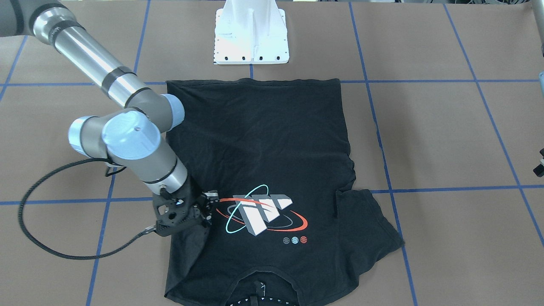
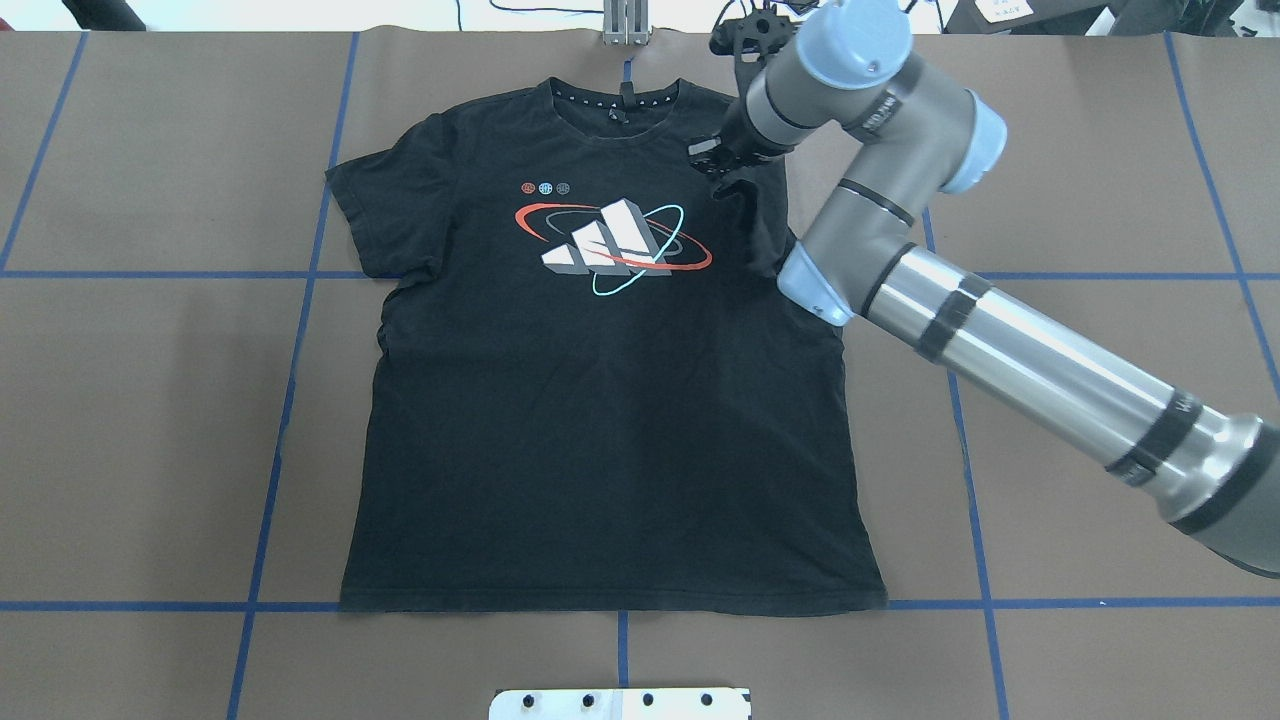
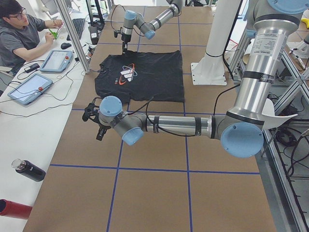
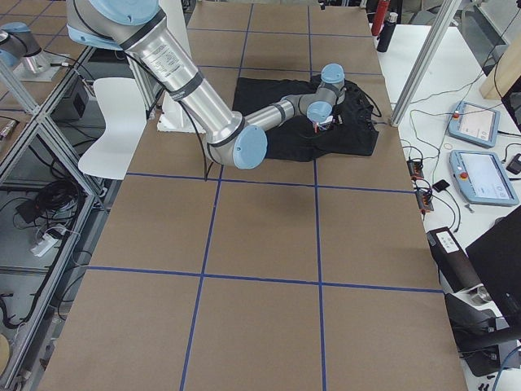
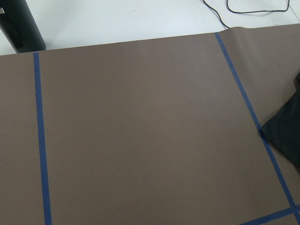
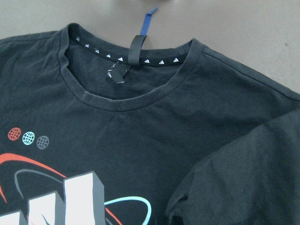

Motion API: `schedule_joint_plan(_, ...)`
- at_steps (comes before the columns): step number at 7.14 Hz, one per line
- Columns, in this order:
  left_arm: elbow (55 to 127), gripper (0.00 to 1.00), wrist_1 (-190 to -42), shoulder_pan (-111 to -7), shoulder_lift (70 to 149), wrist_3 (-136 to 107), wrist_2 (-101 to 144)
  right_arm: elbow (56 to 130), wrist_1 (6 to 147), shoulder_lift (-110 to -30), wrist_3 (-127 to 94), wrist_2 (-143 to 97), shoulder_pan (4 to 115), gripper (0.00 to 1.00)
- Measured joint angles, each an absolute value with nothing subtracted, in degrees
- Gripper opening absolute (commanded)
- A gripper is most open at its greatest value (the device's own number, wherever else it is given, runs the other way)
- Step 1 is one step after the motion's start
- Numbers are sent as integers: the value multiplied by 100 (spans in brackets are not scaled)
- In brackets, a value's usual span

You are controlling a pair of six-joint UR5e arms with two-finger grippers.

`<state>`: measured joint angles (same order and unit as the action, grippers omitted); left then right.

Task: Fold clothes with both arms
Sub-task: 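Fold the grasped sleeve inward over the logo with the right gripper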

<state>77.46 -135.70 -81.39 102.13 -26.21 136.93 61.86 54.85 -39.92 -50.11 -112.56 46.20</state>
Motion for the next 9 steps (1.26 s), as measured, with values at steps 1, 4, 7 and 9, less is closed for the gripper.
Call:
schedule_joint_plan(1,7739,100,-13570,-8139,10213,-2628,13693,5942,5508,-3801,-5034,-11107,4587,19)
schedule_joint_plan(4,7748,100,-13572,-8139,10215,-2647,13693,5781,5487,-3687,-5156,-10907,4532,100)
schedule_joint_plan(7,7736,100,-13583,-8107,10337,-2784,13680,6017,5491,-3706,-5371,-10933,4535,100)
schedule_joint_plan(9,7726,100,-13914,-7873,10518,-3584,13664,6747,5893,-3984,-5489,-11408,4669,100)
